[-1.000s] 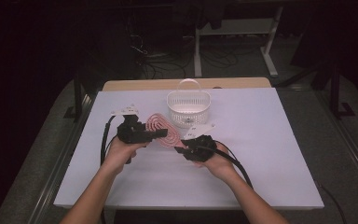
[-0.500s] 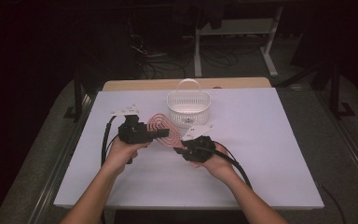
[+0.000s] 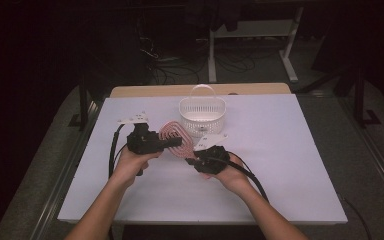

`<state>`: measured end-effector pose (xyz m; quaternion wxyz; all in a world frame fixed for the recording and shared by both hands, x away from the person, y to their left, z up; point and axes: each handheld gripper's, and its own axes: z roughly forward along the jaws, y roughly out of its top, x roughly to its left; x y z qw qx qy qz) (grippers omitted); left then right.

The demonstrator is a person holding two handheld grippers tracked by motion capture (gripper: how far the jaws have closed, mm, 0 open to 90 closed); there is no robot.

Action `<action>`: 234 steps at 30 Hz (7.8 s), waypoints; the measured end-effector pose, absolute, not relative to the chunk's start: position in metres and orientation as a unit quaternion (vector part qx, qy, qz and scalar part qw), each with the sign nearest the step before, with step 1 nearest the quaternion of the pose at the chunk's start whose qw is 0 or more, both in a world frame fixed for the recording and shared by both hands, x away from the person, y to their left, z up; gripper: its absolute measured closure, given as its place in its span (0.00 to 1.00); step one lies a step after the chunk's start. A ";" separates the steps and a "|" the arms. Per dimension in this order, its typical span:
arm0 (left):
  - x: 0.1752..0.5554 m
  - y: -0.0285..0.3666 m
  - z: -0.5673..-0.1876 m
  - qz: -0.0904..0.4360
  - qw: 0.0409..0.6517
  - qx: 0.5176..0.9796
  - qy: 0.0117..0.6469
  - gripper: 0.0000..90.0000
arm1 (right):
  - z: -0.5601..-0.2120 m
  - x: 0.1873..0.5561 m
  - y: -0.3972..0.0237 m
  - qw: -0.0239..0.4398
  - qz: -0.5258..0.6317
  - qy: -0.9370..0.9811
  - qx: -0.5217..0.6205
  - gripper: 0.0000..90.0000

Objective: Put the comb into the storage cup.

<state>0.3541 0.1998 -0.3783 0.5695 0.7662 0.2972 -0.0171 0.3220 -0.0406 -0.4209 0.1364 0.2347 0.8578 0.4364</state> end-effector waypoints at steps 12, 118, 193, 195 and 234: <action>0.352 0.200 -0.375 -0.005 0.577 0.764 0.289 0.72 | -0.420 0.323 -0.041 0.121 0.447 0.854 0.237 0.73; 0.357 0.247 -0.327 0.057 0.619 0.725 0.295 0.72 | -0.466 0.283 -0.195 0.128 0.441 0.806 0.373 0.00; 0.463 0.179 -0.301 0.099 0.664 0.673 0.311 0.72 | -0.465 0.282 -0.193 0.127 0.429 0.814 0.370 0.00; 0.465 0.174 -0.305 0.101 0.658 0.677 0.314 0.72 | -0.465 0.282 -0.193 0.126 0.429 0.814 0.370 0.00; 0.481 0.137 -0.372 0.086 0.613 0.698 0.360 0.72 | -0.466 0.282 -0.192 0.122 0.428 0.816 0.368 0.00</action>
